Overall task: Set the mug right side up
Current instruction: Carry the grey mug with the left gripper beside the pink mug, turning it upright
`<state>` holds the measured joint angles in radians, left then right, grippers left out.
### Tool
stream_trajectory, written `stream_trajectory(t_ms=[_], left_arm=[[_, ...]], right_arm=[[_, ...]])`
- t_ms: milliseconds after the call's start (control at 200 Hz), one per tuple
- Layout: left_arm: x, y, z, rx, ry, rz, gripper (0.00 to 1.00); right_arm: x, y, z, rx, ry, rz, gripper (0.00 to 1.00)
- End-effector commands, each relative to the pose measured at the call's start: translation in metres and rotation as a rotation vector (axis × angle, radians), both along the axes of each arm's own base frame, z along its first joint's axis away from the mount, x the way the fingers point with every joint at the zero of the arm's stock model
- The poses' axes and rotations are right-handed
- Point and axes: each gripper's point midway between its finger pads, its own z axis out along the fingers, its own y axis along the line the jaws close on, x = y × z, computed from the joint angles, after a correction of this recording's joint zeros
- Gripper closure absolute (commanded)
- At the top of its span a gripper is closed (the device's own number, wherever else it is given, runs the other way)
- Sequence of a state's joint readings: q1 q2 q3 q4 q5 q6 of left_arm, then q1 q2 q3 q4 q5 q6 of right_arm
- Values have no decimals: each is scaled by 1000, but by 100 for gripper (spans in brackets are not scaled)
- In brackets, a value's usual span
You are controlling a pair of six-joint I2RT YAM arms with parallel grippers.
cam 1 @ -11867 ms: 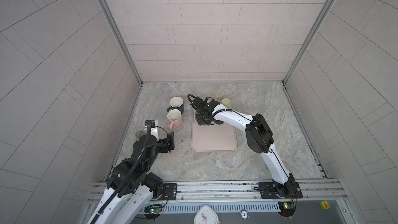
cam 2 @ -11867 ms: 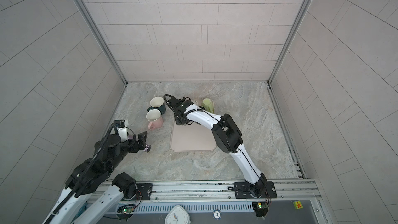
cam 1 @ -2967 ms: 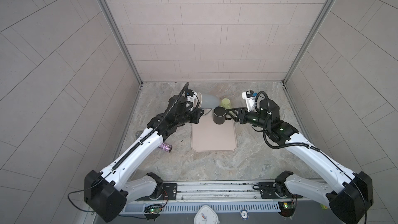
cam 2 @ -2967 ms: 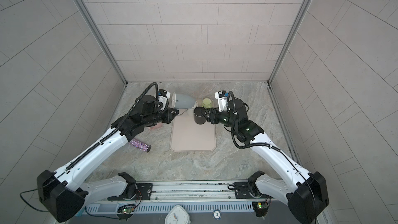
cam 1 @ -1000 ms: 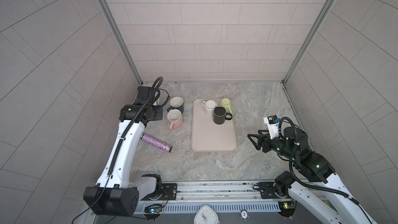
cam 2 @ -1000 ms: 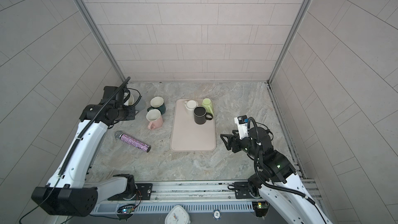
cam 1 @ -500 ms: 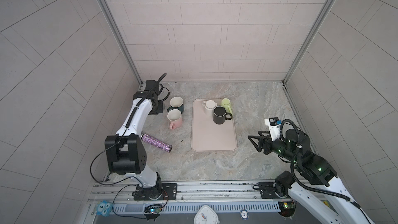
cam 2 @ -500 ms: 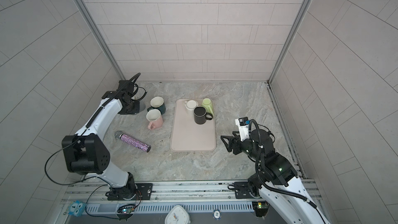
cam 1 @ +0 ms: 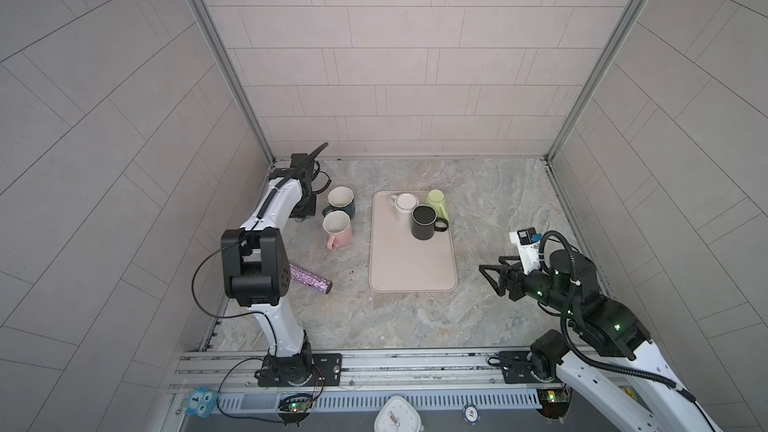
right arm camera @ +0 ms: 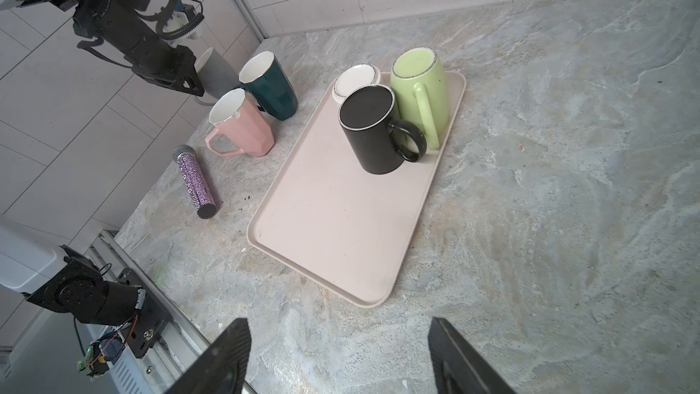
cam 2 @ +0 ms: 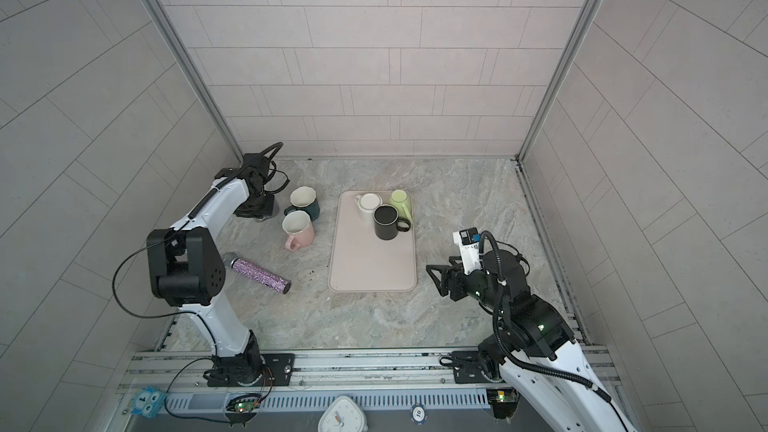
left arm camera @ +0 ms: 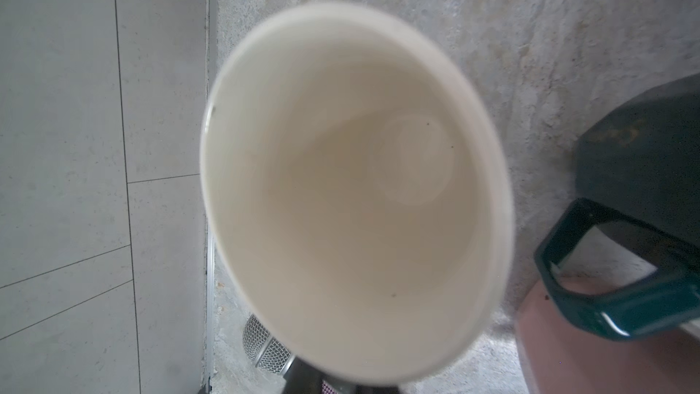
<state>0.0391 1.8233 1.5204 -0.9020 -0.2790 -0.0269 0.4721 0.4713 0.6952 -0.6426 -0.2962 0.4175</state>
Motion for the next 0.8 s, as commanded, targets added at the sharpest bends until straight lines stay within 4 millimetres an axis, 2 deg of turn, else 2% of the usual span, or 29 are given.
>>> stream_trajectory(t_ms=[0,460,791], left_arm=[[10,15,19,73,-46,24,100],[21,10,1,69,-26,8,100],[28,3,-6,93,-5,-18,100]], right_arm=[[-2,0,-5,-24,6,15,25],[-2,-1,-9,-47,13,20,24],[0,-1,-12,-54,19,18,24]])
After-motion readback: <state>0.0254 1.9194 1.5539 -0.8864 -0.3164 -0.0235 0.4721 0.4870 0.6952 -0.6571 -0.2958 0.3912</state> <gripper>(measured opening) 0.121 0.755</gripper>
